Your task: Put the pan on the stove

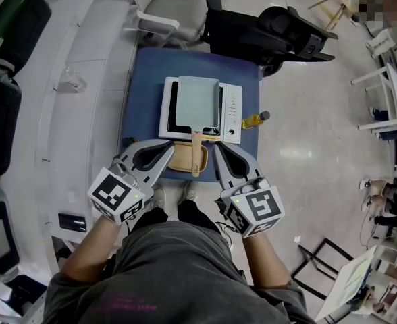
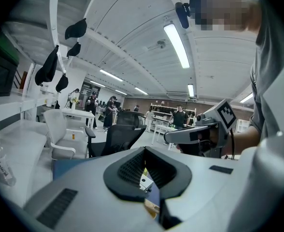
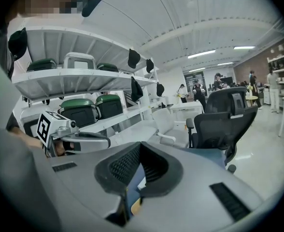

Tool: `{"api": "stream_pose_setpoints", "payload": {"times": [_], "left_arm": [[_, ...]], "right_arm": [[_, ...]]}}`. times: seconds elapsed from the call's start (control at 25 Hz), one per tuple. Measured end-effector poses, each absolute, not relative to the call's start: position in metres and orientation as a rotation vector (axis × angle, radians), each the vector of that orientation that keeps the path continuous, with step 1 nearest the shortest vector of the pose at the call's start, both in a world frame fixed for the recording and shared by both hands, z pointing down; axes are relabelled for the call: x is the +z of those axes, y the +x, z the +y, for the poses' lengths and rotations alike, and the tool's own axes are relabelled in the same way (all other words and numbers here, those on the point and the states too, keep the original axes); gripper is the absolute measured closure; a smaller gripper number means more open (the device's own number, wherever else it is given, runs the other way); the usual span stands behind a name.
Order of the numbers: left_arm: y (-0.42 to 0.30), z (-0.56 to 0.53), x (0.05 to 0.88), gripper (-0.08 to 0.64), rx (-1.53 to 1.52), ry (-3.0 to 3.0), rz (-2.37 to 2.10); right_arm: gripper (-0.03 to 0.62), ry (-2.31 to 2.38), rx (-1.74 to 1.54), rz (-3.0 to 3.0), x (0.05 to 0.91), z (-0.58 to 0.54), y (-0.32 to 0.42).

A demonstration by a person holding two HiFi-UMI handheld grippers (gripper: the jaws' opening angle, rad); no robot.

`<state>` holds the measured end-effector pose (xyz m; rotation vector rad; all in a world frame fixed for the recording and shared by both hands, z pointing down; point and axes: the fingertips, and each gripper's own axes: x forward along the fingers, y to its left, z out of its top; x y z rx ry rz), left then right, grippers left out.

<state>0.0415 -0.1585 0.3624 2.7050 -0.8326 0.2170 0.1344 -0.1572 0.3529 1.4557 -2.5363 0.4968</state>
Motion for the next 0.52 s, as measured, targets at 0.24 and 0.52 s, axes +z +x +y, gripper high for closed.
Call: {"api": "stream_pose_setpoints", "payload": {"times": [0.24,0.52], "left_arm": [[0.0439,-0.1602,0.3638,0.558,0.218,2.701,-0.839],[0.0508,-0.162,0.3643,0.558,0.22,2.7,-0.847]], "right_arm": [[0.589,1.429,0.505,-2.526,0.359,-0.1594,0.1354],[0.589,1.41,0.507,-2.525,0.3624,-0.1613,0.1407]]}}
